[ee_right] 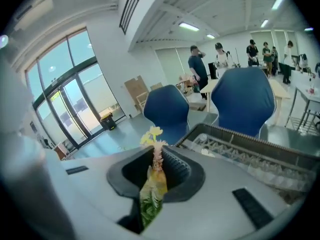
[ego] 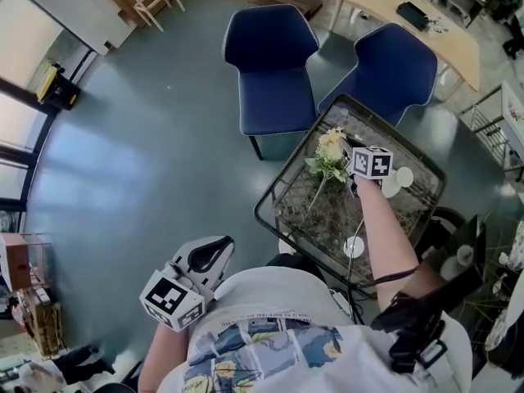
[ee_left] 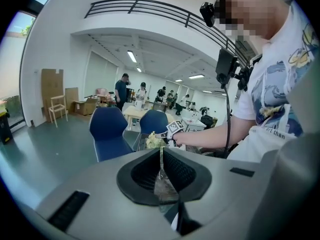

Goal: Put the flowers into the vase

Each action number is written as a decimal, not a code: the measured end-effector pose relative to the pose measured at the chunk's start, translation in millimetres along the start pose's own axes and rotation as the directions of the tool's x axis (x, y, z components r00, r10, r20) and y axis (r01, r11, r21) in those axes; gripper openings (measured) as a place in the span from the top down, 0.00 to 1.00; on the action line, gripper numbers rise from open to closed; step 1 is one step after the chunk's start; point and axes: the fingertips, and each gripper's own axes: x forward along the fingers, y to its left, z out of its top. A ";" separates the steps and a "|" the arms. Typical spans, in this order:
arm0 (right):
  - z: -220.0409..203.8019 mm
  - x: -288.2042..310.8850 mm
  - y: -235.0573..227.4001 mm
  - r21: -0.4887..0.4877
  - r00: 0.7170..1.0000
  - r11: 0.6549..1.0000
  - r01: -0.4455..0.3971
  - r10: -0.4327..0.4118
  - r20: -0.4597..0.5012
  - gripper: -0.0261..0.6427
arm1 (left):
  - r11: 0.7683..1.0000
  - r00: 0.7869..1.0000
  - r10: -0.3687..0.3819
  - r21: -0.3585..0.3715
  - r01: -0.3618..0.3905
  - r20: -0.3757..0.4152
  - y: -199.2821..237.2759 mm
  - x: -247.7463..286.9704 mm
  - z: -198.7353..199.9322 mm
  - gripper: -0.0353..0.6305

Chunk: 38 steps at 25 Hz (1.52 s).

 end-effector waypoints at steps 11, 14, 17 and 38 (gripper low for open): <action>110.5 -169.6 69.9 -0.206 0.936 0.971 0.123 -0.045 0.350 0.89 | 0.975 0.980 -0.200 0.106 0.197 0.020 -32.8 -6.9 9.2 0.93; 135.1 -224.9 72.4 -0.238 0.900 0.953 0.189 -0.070 0.431 0.89 | 0.960 0.968 -0.252 0.132 0.248 0.015 -48.5 -0.4 13.8 0.93; 152.5 -277.1 65.9 -0.253 0.857 0.928 0.273 -0.115 0.502 0.89 | 0.945 0.955 -0.296 0.155 0.290 0.022 -60.7 6.7 15.7 0.93; 151.8 -366.8 -44.0 -0.265 0.685 0.747 0.610 -0.328 0.651 0.89 | 0.917 0.936 -0.352 0.189 0.350 -0.029 -95.5 57.4 25.1 0.93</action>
